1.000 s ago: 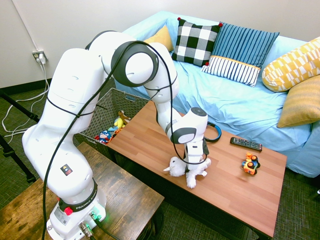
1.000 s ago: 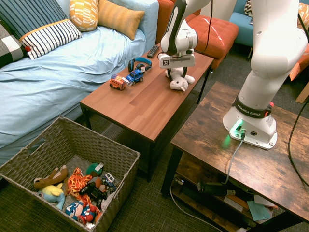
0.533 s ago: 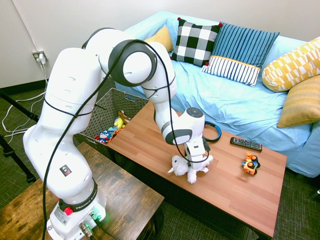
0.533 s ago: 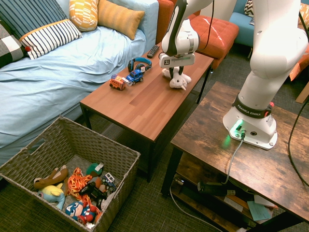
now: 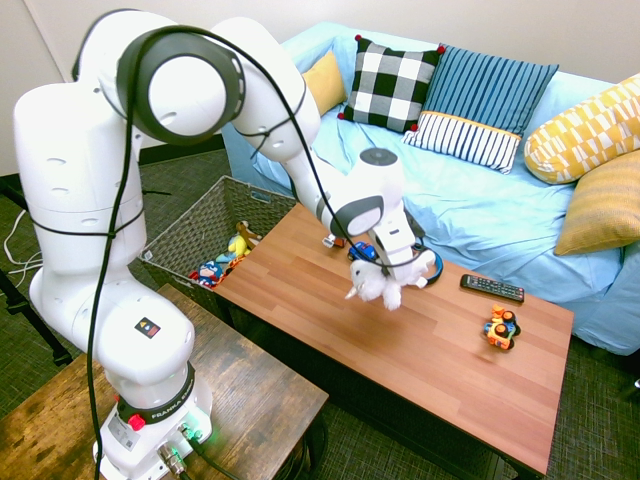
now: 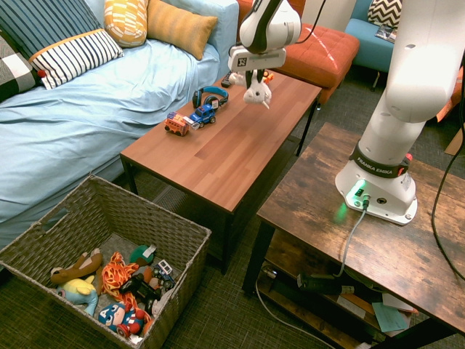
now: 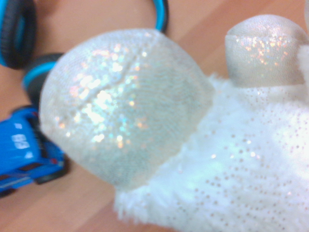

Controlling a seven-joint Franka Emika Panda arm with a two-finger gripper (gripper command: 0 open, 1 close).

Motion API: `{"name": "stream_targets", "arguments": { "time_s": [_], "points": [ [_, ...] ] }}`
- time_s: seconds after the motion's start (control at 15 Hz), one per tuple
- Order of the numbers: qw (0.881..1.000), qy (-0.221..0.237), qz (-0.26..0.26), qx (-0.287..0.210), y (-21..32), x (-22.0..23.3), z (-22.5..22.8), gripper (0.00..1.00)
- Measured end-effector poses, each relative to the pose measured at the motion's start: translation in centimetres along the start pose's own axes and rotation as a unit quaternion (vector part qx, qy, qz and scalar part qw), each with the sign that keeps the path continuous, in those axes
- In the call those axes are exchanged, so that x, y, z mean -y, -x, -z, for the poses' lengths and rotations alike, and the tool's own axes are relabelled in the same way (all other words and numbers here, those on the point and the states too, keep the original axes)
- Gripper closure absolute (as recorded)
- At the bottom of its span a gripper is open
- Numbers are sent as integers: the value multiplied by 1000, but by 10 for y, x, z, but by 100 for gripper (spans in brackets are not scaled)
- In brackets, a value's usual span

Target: Put the stuffed toy in the basket

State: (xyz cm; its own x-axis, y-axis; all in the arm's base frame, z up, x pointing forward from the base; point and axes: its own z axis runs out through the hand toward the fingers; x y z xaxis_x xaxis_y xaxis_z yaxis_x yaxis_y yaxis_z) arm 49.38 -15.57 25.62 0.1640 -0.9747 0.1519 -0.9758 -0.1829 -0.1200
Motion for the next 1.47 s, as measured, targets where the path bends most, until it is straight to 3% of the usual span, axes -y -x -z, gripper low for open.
{"name": "stream_targets", "arguments": {
  "time_s": [0.27, 0.47, 0.93, 1.47],
  "points": [
    [999, -13, 36, -31, 80, 75, 78, 100],
    [996, -22, 73, -43, 162, 115, 99, 100],
    [986, -26, 155, -47, 375, 152, 114, 100],
    [964, -24, 263, -29, 530, 145, 70, 100]
  ]
}}
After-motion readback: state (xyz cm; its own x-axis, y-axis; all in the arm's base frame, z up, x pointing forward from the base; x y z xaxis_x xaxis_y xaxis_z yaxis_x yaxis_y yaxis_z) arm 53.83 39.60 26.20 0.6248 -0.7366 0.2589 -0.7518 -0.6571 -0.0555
